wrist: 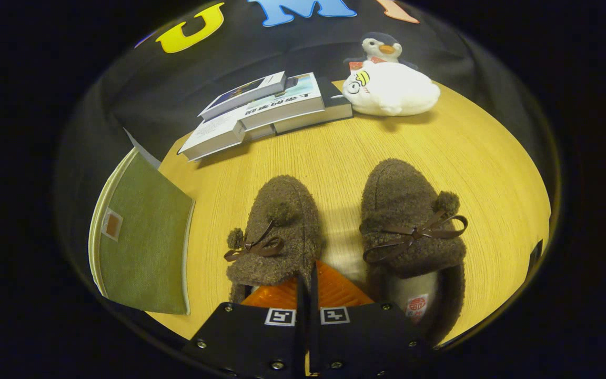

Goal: Open the storage box then place both shoes into the box .Put the left shoe in first, then the right shoe, with the right side of both shoes facing outward in a uniform manner.

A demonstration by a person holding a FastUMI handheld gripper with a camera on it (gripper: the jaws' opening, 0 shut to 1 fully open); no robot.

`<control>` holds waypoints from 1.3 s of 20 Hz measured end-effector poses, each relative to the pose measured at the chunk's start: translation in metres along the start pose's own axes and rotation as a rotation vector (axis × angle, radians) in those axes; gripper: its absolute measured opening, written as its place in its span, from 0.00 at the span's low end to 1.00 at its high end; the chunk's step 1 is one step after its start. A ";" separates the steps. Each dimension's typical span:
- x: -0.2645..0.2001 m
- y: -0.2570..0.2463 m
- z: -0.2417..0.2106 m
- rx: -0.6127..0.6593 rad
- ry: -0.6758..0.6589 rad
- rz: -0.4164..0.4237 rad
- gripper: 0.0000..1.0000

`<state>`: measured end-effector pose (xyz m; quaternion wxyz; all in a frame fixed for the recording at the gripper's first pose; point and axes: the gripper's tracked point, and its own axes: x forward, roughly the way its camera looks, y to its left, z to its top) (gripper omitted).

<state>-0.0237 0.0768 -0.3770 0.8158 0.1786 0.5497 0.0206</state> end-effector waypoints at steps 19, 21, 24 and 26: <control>-0.111 0.165 0.098 0.076 -0.106 0.293 0.03; -0.115 0.190 0.100 0.065 -0.105 0.319 0.03; -0.113 0.221 0.097 0.062 -0.097 0.353 0.03; -0.111 0.241 0.091 0.053 -0.085 0.366 0.03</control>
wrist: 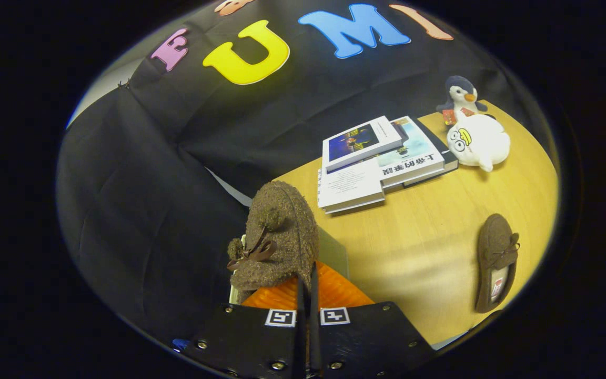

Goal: Open the storage box then place both shoes into the box .Put the left shoe in first, then the right shoe, with the right side of both shoes facing outward in a uniform manner.

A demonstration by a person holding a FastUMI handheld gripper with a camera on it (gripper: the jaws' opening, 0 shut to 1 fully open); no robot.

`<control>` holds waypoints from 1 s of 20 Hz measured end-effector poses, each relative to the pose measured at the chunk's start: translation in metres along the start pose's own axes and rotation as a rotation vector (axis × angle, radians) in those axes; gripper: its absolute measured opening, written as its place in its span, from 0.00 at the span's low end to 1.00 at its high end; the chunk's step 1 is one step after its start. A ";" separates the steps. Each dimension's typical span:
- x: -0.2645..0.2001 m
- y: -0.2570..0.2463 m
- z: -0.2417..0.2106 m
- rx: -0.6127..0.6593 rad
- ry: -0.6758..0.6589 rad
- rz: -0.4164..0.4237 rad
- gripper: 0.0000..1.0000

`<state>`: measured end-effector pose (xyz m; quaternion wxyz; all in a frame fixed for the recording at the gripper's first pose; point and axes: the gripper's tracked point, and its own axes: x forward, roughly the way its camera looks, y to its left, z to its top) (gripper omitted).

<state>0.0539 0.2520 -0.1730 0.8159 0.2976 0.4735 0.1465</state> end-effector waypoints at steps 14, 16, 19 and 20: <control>0.094 0.048 -0.082 -0.002 0.114 -0.031 0.03; 0.105 0.047 -0.093 0.002 0.129 -0.049 0.03; 0.119 0.044 -0.109 0.031 0.150 -0.072 0.03; 0.123 0.043 -0.113 0.039 0.159 -0.081 0.03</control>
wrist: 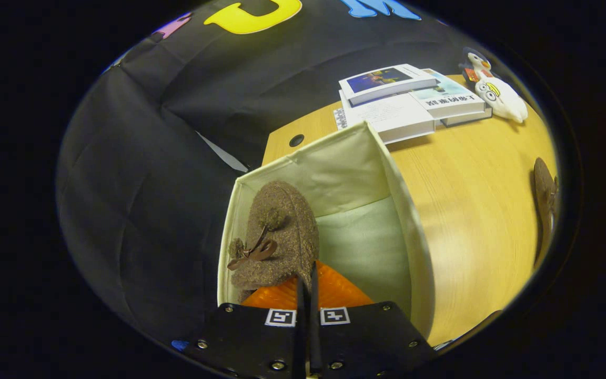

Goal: Open the storage box then place both shoes into the box .Put the left shoe in first, then the right shoe, with the right side of both shoes facing outward in a uniform manner.

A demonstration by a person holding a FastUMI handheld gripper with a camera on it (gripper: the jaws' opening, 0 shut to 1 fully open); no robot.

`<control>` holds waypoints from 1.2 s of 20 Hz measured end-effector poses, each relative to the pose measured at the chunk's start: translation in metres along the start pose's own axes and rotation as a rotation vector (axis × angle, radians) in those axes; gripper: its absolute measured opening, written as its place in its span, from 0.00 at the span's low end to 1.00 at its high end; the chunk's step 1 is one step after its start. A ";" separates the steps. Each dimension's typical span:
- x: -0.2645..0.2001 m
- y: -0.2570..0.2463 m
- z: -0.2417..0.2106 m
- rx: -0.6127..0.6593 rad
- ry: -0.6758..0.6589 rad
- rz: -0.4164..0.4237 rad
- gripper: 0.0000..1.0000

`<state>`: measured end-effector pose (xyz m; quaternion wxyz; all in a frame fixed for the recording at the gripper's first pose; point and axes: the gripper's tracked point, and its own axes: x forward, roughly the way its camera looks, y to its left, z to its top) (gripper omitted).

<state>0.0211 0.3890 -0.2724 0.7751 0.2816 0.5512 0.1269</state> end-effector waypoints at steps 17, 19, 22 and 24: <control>-0.019 0.030 0.002 -0.120 -0.004 0.144 0.98; -0.037 0.028 0.014 -0.170 -0.041 0.154 0.98; -0.068 0.023 0.033 -0.211 -0.093 0.177 0.98; -0.086 0.013 0.047 -0.231 -0.132 0.177 0.98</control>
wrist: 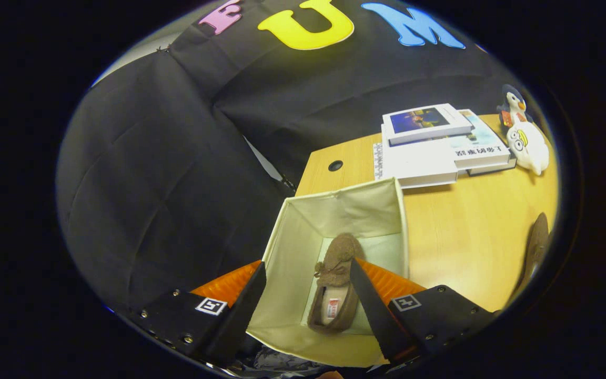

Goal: Open the storage box then place both shoes into the box .Put the left shoe in first, then the right shoe, with the right side of both shoes facing outward in a uniform manner.

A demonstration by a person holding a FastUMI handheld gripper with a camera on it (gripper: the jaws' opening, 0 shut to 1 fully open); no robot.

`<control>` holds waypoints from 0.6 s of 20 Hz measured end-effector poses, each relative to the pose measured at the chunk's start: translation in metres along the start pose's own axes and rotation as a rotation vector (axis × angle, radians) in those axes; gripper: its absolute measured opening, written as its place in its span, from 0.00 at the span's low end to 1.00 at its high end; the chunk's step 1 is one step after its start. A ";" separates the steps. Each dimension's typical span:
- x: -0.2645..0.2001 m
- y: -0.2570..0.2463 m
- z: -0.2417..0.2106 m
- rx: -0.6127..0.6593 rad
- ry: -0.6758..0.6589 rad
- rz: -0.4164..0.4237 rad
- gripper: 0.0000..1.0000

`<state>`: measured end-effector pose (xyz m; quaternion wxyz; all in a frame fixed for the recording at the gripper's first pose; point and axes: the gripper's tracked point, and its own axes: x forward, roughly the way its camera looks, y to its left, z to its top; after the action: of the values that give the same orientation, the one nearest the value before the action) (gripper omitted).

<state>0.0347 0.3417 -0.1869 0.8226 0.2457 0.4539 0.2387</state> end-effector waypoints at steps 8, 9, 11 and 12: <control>-0.076 -0.088 0.028 -0.067 -0.093 -0.112 0.98; -0.083 -0.100 0.029 -0.069 -0.099 -0.129 0.98; -0.099 -0.127 0.032 -0.079 -0.117 -0.166 0.98; -0.106 -0.140 0.032 -0.082 -0.122 -0.188 0.98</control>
<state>0.0356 0.1634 -0.1923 0.8767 0.1825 0.4139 0.1637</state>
